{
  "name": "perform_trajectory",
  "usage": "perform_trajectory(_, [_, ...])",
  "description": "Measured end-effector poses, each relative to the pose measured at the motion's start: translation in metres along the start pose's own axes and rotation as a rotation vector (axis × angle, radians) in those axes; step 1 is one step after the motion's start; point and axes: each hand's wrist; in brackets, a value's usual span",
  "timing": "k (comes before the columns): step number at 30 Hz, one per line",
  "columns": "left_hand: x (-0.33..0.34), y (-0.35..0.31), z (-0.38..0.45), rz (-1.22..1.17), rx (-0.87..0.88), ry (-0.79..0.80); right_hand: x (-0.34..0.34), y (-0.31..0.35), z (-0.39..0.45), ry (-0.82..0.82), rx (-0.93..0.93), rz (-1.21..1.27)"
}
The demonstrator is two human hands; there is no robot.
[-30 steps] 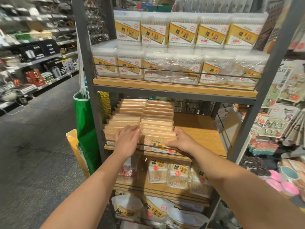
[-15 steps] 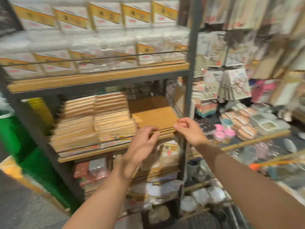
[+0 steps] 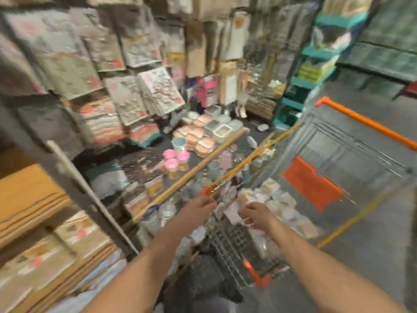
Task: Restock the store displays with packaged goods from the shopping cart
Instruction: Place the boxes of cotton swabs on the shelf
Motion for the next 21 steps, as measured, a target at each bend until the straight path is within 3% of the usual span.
perform_trajectory(5, [0.058,-0.018,0.060,-0.023,-0.077,0.172,-0.064,-0.056,0.030,-0.069,0.156,0.008])
perform_trajectory(14, [0.114,-0.009,0.217,-0.111,-0.399,0.435,-0.093,-0.107,0.083,-0.119,0.465,0.249])
perform_trajectory(21, [0.161,0.006,0.303,-0.244,-0.661,0.404,-0.114,-0.130,0.135,-0.153,0.591,0.181])
Point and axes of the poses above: each hand's wrist, its own z-axis towards the middle knuckle, its own x-axis out of the palm, y = z × x
